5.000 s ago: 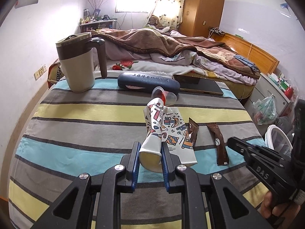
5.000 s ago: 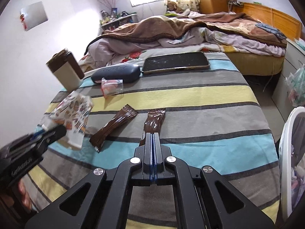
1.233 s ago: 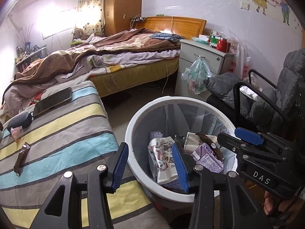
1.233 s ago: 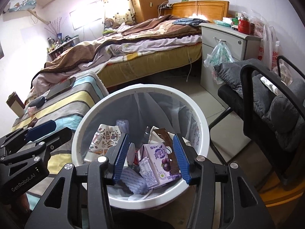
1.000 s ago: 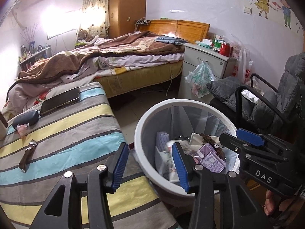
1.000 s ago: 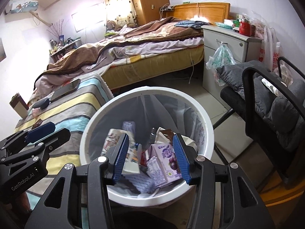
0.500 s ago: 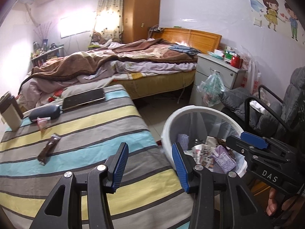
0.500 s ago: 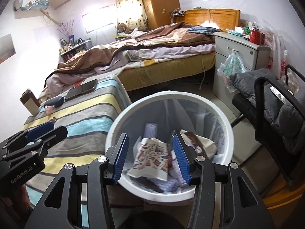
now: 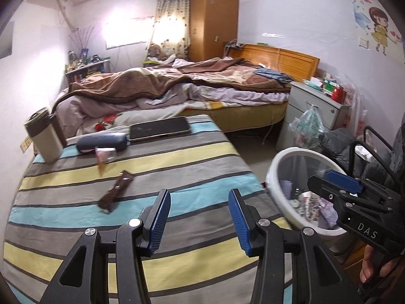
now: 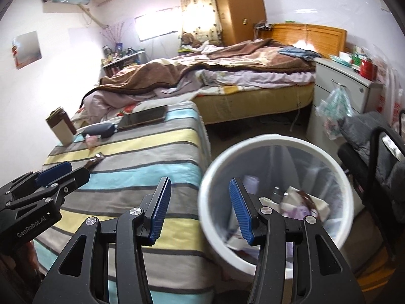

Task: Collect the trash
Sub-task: 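Withdraw both open tools from the bin back toward the bed cover, then grasp the remaining brown snack stick with the left tool while the right tool grasps the clear plastic cup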

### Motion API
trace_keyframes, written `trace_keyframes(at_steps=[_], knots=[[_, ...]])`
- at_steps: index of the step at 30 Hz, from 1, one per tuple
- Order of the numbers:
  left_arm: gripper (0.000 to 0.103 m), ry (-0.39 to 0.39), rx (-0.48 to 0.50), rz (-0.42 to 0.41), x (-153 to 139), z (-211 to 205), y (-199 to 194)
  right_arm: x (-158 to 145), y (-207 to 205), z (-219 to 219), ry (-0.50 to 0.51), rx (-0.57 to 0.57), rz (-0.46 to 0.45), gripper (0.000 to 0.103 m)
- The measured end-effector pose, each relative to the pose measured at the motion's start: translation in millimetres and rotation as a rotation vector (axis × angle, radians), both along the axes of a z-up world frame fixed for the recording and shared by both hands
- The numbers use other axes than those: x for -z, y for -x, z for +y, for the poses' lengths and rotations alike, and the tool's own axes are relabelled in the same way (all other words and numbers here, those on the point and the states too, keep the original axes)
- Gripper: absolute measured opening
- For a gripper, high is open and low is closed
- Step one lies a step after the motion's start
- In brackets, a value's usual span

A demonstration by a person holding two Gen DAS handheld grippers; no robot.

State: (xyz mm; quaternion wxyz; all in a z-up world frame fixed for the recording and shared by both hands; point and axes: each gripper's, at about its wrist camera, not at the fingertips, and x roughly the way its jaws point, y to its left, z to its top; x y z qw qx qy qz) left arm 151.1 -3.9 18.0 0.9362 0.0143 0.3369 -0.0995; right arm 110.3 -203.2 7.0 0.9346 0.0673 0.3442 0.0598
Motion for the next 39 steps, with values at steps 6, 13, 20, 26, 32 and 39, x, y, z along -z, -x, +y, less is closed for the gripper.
trace_keyframes(at_steps=[6,13,20,26,32,39], knots=[[0.048,0.007,-0.069,0.009,5.8,42.8,-6.9,0.7,-6.8,24.4,0.000,-0.048,-0.002,0.050],[0.053,-0.002,-0.135,0.021,14.8,86.8,-16.5,3.4,-17.4,50.2,0.008,-0.094,0.009,0.050],[0.053,-0.021,-0.139,0.061,29.5,111.4,-39.9,8.5,-33.4,73.7,0.024,-0.133,0.024,0.050],[0.053,-0.038,-0.103,0.110,46.0,116.1,-72.6,10.8,-47.7,85.9,0.032,-0.147,0.037,0.050],[0.053,-0.067,-0.087,0.172,71.7,119.0,-100.3,12.6,-62.1,94.2,0.031,-0.149,0.051,0.050],[0.053,-0.074,-0.063,0.229,88.0,126.5,-124.4,17.0,-80.3,113.0,0.039,-0.153,0.075,0.050]])
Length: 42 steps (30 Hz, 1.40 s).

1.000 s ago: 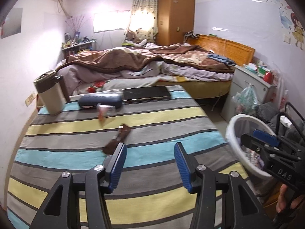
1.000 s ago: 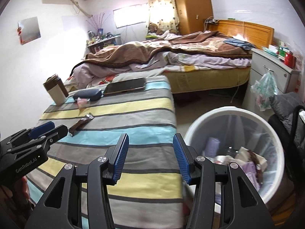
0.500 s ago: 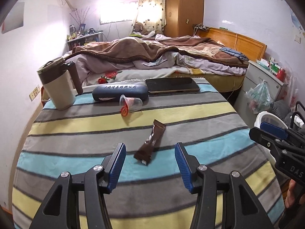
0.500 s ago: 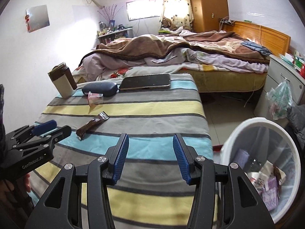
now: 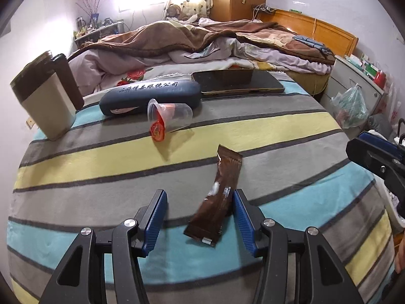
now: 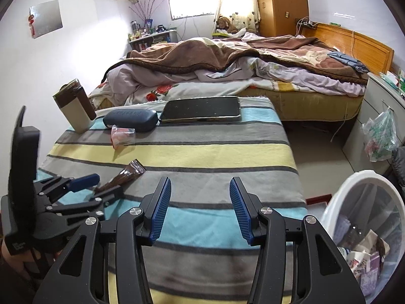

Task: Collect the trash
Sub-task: 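Grasp the remaining brown snack stick with the left tool while the right tool grasps the clear plastic cup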

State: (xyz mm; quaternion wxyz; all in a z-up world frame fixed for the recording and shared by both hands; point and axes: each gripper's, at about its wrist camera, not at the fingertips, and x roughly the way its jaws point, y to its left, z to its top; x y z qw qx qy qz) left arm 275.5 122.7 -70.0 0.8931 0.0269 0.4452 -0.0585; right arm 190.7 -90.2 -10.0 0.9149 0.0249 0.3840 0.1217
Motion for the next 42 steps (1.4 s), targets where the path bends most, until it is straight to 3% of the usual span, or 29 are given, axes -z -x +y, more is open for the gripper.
trace_keyframes(at_steps=[7,9,11,13,18,27,34,37,42], knots=[[0.053,0.002,0.039,-0.007,1.3,0.1,-8.6,1.3,-6.0,14.2,0.011,-0.007,0.009,0.050],[0.047,-0.002,0.036,-0.011,0.8,2.3,-7.2,2.5,-6.9,17.5,0.017,-0.011,0.014,0.050],[0.029,-0.003,0.038,-0.012,-0.4,5.4,-4.9,3.5,-9.0,21.0,0.028,-0.012,0.019,0.050],[0.019,-0.009,0.029,-0.012,-1.5,10.6,-1.9,3.8,-10.8,24.5,0.026,-0.015,0.021,0.050],[0.018,0.038,-0.034,-0.021,-6.4,38.2,10.0,5.8,-17.8,36.2,0.009,-0.042,0.025,0.050],[0.018,0.057,-0.147,-0.071,-20.0,87.4,27.6,14.1,-40.0,69.8,-0.021,-0.169,0.041,0.050],[0.018,0.068,-0.217,-0.121,-28.7,110.2,31.7,15.3,-57.9,89.9,-0.080,-0.200,0.034,0.051],[0.018,0.077,-0.234,-0.120,-26.3,117.6,31.1,15.1,-62.9,99.5,-0.099,-0.217,0.035,0.060],[0.018,0.086,-0.253,-0.115,-20.9,124.5,29.0,15.8,-69.7,117.8,-0.048,-0.224,0.018,0.062]])
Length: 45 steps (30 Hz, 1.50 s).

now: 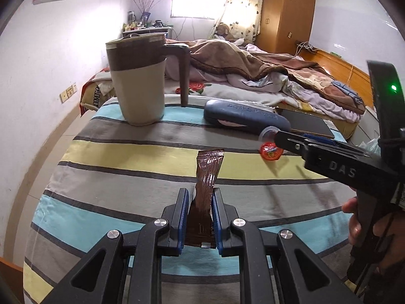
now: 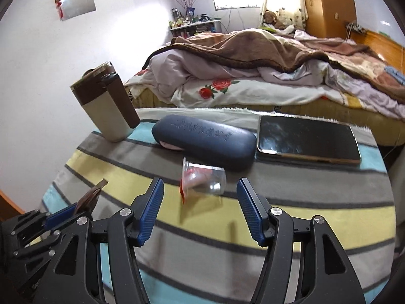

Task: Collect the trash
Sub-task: 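Grasp the remaining brown snack stick with the left tool while the right tool grasps the clear plastic cup, then lift and carry the brown stick and plastic cup over the bin with both tools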

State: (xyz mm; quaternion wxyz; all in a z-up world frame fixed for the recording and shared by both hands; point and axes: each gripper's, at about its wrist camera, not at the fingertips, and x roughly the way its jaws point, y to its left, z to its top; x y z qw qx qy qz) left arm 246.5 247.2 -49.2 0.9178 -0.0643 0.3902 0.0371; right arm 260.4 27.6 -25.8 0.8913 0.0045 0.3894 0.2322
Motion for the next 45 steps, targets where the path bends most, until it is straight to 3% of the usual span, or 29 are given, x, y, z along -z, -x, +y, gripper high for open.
trace_keyframes(at_steps=[4,9,11,26,45], knots=[[0.018,0.014,-0.004,0.004,2.3,2.5,-0.6,7.7,-8.8,9.7,0.071,0.015,0.022,0.062],[0.018,-0.008,-0.003,0.008,4.7,-1.0,-2.3,13.2,-15.5,4.6,0.060,0.038,0.052,0.060],[0.018,-0.011,-0.002,0.009,4.6,-2.5,-2.8,14.4,-16.7,4.4,0.058,0.041,0.070,0.045],[0.018,-0.039,0.013,-0.014,-15.0,-30.4,21.3,0.9,18.9,-16.0,0.003,0.038,0.052,0.044],[0.018,-0.045,0.093,-0.082,-54.3,-102.0,78.5,-34.1,90.0,-90.2,-0.048,0.118,-0.038,0.044]])
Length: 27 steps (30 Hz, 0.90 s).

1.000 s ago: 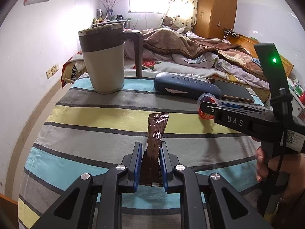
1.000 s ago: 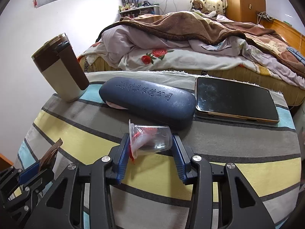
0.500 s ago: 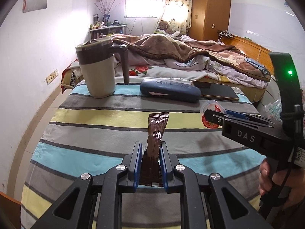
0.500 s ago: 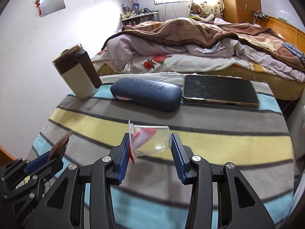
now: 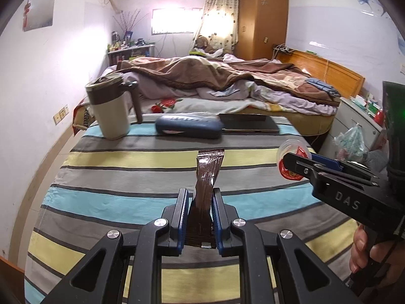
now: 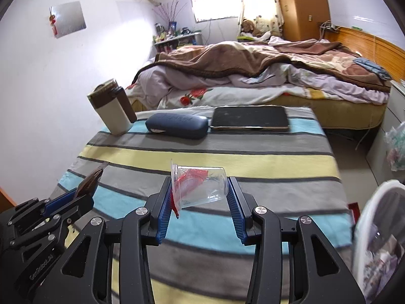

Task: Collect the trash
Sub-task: 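Lift and carry the brown stick and plastic cup over the bin with both tools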

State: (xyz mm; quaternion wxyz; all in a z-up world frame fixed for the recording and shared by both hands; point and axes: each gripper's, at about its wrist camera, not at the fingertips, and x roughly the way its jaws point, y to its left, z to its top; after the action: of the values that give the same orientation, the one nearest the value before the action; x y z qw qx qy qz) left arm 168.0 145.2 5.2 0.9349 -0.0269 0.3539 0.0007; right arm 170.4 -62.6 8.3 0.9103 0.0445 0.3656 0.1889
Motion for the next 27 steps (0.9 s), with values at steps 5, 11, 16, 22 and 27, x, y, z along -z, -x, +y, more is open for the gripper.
trace_keyframes(at_steps=[5,11,16,22,27], knots=[[0.018,0.007,0.052,-0.015,-6.5,-29.1,9.7,-7.4,15.3,-28.6,-0.007,0.042,-0.024,0.044],[0.018,0.004,0.121,-0.036,-15.5,-71.9,16.2,-13.3,32.2,-70.7,-0.020,0.111,-0.047,0.044],[0.018,0.003,0.188,-0.042,-18.8,-115.1,18.5,-14.3,40.6,-102.0,-0.016,0.173,-0.063,0.044],[0.018,0.016,0.266,-0.043,-19.0,-162.1,16.9,-11.5,49.7,-140.6,-0.010,0.253,-0.063,0.044],[0.018,0.030,0.344,-0.028,-16.3,-203.8,11.8,-7.6,54.2,-172.2,0.006,0.327,-0.052,0.044]])
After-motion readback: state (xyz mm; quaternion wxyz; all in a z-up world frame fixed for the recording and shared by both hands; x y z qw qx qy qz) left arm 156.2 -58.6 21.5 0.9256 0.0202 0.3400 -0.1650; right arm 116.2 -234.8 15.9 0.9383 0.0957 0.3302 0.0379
